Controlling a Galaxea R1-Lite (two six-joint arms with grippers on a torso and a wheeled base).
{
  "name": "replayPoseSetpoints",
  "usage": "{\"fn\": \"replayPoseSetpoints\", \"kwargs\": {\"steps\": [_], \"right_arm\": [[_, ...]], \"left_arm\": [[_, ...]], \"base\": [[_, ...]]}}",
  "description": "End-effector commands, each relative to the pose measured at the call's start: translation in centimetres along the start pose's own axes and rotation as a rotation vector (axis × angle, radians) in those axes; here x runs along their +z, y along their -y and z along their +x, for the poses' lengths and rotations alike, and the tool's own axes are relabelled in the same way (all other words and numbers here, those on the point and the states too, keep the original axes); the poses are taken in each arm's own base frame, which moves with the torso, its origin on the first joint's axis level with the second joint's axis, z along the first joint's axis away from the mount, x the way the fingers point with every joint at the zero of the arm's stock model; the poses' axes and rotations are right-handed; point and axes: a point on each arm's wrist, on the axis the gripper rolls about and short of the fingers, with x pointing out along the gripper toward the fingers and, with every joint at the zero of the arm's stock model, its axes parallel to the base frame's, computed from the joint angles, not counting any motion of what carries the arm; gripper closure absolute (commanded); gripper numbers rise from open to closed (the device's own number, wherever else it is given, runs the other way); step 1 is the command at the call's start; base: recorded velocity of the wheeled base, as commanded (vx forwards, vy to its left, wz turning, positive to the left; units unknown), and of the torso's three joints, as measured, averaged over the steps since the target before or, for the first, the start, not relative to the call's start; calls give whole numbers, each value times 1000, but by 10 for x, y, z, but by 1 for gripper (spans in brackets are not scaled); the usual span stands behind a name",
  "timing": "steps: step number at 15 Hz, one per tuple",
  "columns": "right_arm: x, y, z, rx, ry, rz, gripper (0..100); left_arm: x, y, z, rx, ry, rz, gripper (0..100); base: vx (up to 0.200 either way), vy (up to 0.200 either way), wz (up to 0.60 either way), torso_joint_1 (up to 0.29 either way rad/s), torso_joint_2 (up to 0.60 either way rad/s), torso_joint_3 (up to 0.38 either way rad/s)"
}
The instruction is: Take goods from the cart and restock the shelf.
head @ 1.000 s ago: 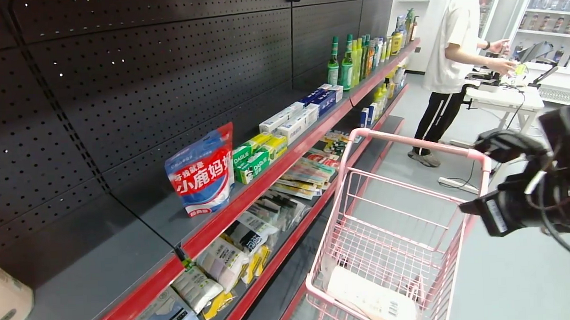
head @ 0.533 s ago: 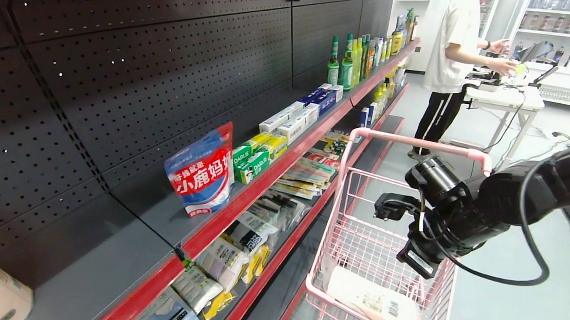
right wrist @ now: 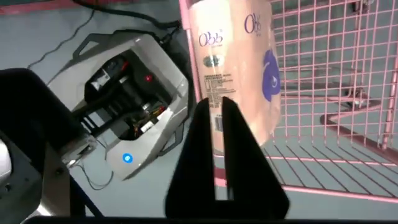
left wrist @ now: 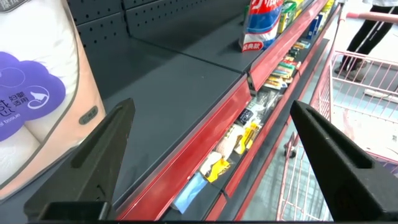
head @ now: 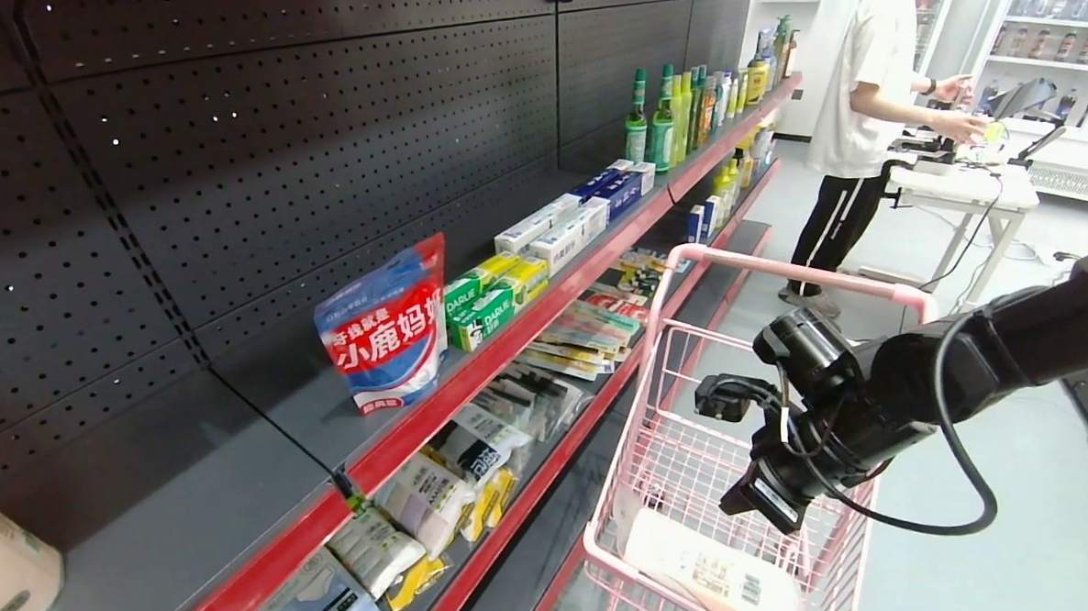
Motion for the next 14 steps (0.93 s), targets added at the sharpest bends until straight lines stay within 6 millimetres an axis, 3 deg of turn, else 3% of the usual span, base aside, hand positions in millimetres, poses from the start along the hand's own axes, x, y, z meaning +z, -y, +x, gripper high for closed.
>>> {"fn": "replayPoseSetpoints", "kwargs": {"steps": [1,4,8,14], "right_arm": [[10,-1,6,-41,-16,-21,0],[18,-13,19,-149,-84,-66,0],[29,-15,40,-137,-100,-105,0],[20,-12,75,-90,-188,-178,0]], "left_arm": [[0,0,0,0,-2,0,0],[0,0,0,0,-2,-1,0],[0,0,0,0,-2,-1,0],[0,0,0,0,-2,-1,0]], "base": [[0,0,0,0,0,0],[0,0,0,0,0,0],[0,0,0,0,0,0],[0,0,0,0,0,0]]}}
